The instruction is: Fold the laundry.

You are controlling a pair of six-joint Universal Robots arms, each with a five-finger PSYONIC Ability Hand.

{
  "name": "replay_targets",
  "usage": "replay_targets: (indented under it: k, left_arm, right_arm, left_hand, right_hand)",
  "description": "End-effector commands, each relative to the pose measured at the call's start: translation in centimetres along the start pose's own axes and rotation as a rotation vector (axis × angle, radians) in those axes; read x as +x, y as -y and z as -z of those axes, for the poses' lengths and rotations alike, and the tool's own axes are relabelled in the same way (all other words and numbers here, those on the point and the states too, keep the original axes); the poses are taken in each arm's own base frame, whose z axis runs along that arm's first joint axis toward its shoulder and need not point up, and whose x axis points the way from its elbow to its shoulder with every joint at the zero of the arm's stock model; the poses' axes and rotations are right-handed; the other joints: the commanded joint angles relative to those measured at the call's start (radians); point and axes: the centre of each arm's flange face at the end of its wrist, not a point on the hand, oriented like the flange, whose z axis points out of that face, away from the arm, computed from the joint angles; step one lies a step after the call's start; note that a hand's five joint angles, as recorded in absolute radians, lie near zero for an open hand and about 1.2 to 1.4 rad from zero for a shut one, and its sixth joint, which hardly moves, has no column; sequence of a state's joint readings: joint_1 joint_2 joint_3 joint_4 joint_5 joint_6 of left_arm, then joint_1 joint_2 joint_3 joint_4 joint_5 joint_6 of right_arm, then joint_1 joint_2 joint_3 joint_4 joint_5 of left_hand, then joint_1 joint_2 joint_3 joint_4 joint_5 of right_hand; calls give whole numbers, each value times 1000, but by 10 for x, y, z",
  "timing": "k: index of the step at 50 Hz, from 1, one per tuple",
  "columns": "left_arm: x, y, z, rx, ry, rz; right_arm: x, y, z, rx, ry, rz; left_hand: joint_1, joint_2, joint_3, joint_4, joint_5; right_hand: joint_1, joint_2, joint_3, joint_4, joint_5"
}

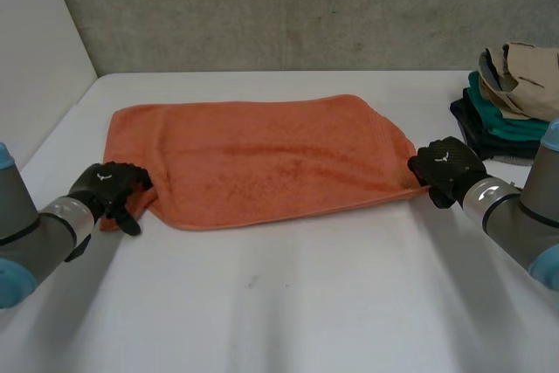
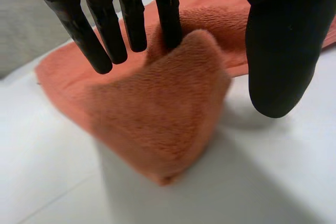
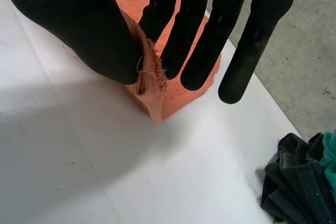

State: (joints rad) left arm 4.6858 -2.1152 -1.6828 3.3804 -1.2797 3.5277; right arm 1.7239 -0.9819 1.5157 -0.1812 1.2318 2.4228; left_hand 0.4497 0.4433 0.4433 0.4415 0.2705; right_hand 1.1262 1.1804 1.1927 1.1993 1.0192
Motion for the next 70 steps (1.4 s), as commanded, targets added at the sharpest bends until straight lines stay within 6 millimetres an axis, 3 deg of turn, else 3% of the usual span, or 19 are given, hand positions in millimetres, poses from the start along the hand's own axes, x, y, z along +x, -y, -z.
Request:
replay_targets:
  k: [1, 15, 20, 24, 28, 32, 36, 38, 43, 47, 49, 55, 58, 59, 61, 62, 63, 66, 70]
  left_arm:
    - [-16, -3, -15, 36, 129, -94]
    - [-26, -4, -29, 85, 118, -157]
    - [-31, 0, -29, 98, 136, -166]
    - [-35, 11, -17, 105, 154, -180]
    - [-32, 16, 13, 60, 136, -179]
    - [-14, 18, 60, -38, 35, -232]
    - [-6, 12, 96, -157, -53, -297]
    - [-8, 9, 107, -202, -77, -321]
    - [-13, -1, 121, -304, -158, -395]
    - [-12, 5, 113, -246, -196, -473]
    - [-7, 13, 100, -183, -206, -498]
    - [-9, 58, 46, 58, -91, -545]
    - [-16, 104, 24, 237, 12, -554]
    - [-22, 136, 18, 361, 81, -547]
    - [-31, 172, 17, 503, 156, -512]
    - [-42, 206, 21, 648, 235, -448]
    - [-49, 221, 24, 707, 270, -417]
    - [-78, 269, 42, 922, 414, -233]
    - [-91, 281, 44, 961, 442, -99]
  right_arm:
    - [0, 0, 0, 0, 2, 0]
    - [-1, 0, 1, -2, 9, -2]
    - [0, 0, 1, -1, 6, -1]
    - [2, 3, 3, -7, 3, 7]
    - [5, 12, 17, -48, 31, 49]
    - [12, 10, 48, -219, 103, 110]
    - [7, 2, 101, -498, 319, 174]
    - [8, 1, 112, -536, 365, 207]
    - [10, 1, 113, -508, 335, 305]
    - [8, 5, 100, -450, 278, 293]
    - [7, 5, 83, -407, 233, 274]
    - [23, 24, 32, -287, 44, 278]
    - [53, 57, 9, -173, -133, 273]
    - [75, 83, 1, -72, -254, 261]
    - [98, 113, -1, 59, -381, 230]
    - [108, 126, -1, 116, -430, 217]
    - [126, 149, 2, 238, -523, 181]
    - [155, 194, 22, 494, -666, 135]
    - [168, 218, 34, 671, -732, 154]
  left_hand:
    - [116, 122, 122, 124, 121]
    - [377, 383, 383, 385, 382]
    - [881, 888, 888, 889, 886]
    - [947, 953, 953, 955, 951]
    - [947, 953, 953, 955, 951]
    - [947, 953, 953, 955, 951]
    - [947, 953, 953, 955, 951]
    - [947, 953, 953, 955, 951]
    - [947, 953, 953, 955, 951]
    - [947, 953, 953, 955, 951]
    - [947, 953, 953, 955, 951]
    - [947, 953, 953, 955, 951]
    - [947, 953, 953, 955, 951]
    - [947, 953, 953, 955, 951]
    - [947, 953, 953, 955, 951]
    - [947, 953, 953, 955, 951]
    - [947, 953, 953, 955, 951]
    - [947, 953, 953, 955, 951]
    - [947, 953, 953, 955, 951]
  right_hand:
    - [270, 216, 204, 197, 202]
    - [270, 216, 204, 197, 202]
    - [270, 216, 204, 197, 202]
    - [270, 216, 204, 197, 202]
    - [270, 216, 204, 197, 202]
    - [270, 216, 204, 197, 202]
    - [270, 216, 204, 197, 202]
    - [270, 216, 204, 197, 202]
    - [270, 216, 204, 197, 202]
    - [270, 216, 204, 197, 202]
    - [270, 216, 204, 197, 202]
    - [270, 216, 204, 197, 202]
    - [270, 216, 204, 197, 202]
    - [270, 216, 204, 197, 202]
    - [270, 216, 204, 197, 202]
    - [270, 216, 204, 197, 202]
    - [270, 216, 204, 197, 202]
    - [270, 216, 204, 197, 202]
    - [270, 216, 204, 197, 202]
